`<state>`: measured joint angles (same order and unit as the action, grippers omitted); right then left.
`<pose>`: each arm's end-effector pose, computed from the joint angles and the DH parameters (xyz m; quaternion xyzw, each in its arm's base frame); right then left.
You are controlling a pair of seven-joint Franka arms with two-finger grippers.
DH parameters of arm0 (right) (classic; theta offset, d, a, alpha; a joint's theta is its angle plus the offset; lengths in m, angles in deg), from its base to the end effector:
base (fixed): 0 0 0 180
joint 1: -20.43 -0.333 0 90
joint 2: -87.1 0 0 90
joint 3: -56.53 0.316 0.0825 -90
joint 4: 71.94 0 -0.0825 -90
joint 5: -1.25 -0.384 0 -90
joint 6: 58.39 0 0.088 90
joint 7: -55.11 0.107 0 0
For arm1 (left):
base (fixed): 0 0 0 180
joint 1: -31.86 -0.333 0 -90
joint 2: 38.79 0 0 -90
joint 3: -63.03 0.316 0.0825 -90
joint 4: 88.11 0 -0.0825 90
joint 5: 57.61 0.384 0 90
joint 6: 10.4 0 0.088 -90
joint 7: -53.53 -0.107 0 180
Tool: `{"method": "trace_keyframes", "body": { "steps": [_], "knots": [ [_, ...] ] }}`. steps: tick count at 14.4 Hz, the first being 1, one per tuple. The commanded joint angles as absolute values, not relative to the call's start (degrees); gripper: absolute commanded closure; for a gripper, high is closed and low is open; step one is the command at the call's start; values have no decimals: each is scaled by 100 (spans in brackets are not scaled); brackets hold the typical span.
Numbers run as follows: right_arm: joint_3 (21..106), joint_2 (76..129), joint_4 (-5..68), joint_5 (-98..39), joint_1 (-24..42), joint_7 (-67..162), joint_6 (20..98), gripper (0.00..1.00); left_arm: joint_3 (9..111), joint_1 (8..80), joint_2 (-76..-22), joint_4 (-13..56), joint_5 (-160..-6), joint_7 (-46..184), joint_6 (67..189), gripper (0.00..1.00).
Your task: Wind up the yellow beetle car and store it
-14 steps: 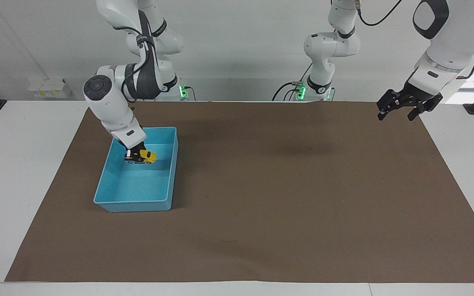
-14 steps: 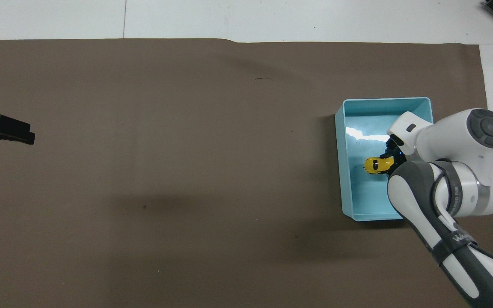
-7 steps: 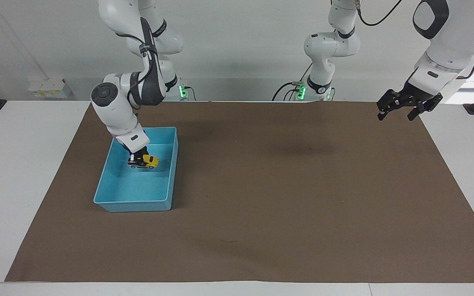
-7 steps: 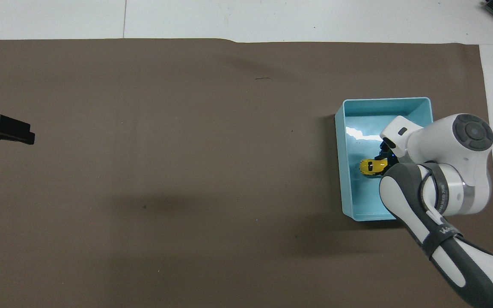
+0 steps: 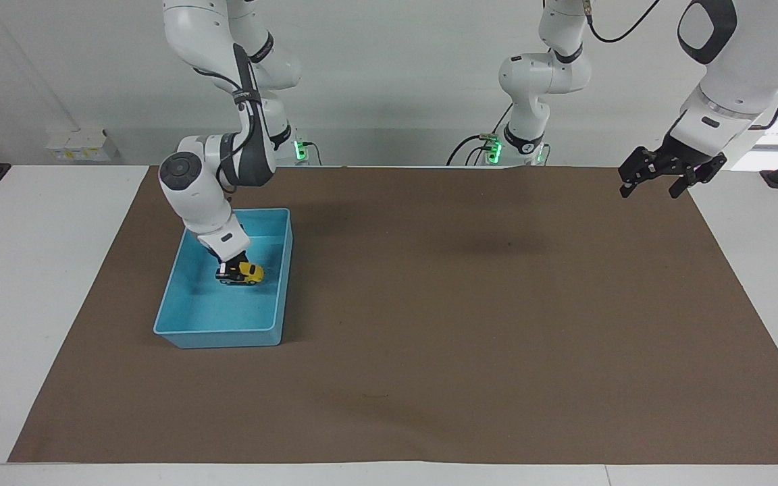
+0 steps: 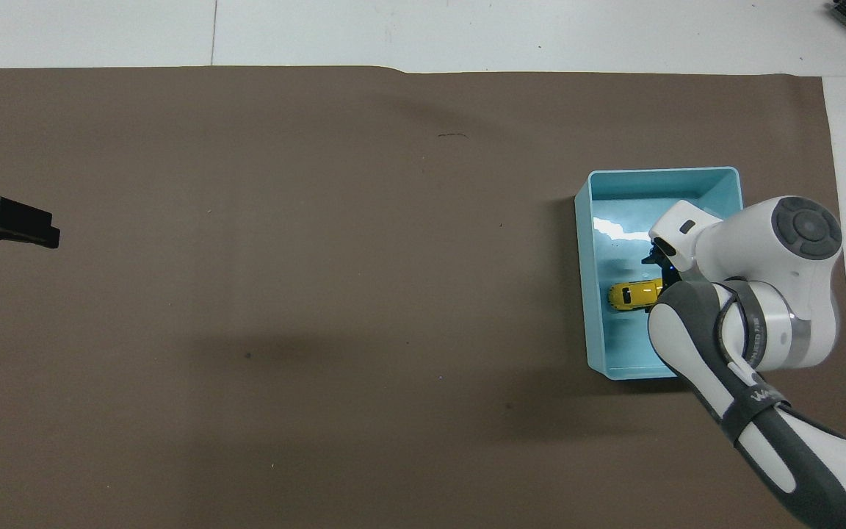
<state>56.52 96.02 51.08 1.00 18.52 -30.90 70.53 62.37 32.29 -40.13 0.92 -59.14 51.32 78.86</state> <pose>0.5532 0.0185 0.3256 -0.7206 -0.6928 0.0185 0.0189 0.5601 -0.0135 0.6184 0.9994 -0.0288 -0.0096 0.0136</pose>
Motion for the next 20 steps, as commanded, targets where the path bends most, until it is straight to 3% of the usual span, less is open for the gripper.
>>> {"method": "trace_keyframes", "body": {
  "steps": [1,8,20],
  "knots": [
    [5706,9650,4971,73,1884,-3032,7011,0,6198,3186,-3915,162,-5840,5186,7828,0],
    [5732,9545,4198,37,1928,-2786,5984,0,6198,3186,-3915,162,-5840,5186,7837,0],
    [5688,9422,3503,-15,2007,-2645,5149,0,6198,3186,-3915,162,-5840,5186,7828,0]
  ]
}}
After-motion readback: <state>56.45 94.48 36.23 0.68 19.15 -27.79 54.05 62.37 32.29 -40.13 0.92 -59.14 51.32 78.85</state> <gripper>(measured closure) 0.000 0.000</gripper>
